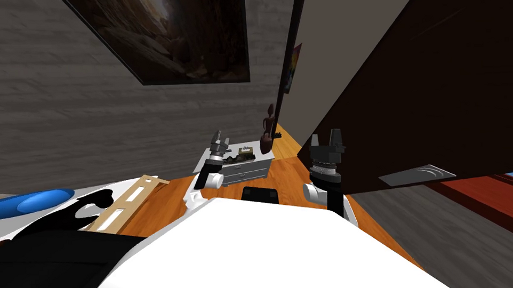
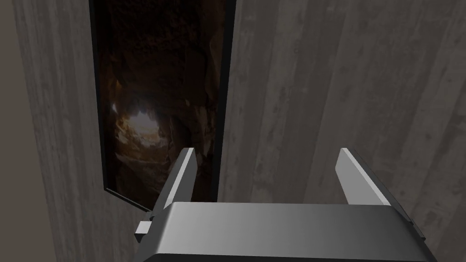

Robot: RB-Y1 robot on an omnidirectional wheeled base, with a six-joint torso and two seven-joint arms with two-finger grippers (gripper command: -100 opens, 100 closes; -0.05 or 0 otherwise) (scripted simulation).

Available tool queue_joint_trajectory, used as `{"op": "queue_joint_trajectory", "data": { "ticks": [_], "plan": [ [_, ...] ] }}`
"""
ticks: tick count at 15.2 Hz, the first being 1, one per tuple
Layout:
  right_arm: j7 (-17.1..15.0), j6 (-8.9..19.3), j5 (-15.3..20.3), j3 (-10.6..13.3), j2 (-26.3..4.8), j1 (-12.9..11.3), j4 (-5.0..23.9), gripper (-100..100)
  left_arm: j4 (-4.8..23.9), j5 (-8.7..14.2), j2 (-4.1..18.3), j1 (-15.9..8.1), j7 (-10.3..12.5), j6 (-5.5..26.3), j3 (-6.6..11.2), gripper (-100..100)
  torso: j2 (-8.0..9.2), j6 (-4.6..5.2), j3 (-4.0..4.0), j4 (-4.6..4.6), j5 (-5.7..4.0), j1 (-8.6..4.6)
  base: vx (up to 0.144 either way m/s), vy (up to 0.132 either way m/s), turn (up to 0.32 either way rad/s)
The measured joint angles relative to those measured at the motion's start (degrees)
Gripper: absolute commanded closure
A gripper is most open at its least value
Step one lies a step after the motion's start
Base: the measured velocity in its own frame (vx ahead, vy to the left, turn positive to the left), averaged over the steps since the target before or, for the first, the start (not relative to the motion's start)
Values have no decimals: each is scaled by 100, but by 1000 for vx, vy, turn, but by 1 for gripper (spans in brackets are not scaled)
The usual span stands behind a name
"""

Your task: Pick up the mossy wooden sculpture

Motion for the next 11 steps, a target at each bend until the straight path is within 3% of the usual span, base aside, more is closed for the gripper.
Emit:
{"op": "queue_joint_trajectory", "data": {
  "ticks": [11],
  "plan": [
    [0, 0, 0, 0, 0, 0, 0, 0, 469, 80, 322, -495, 422, 1264, 79, -100, -3, -1, -2, 0, -2, -10, -22, 52, -26]
  ]
}}
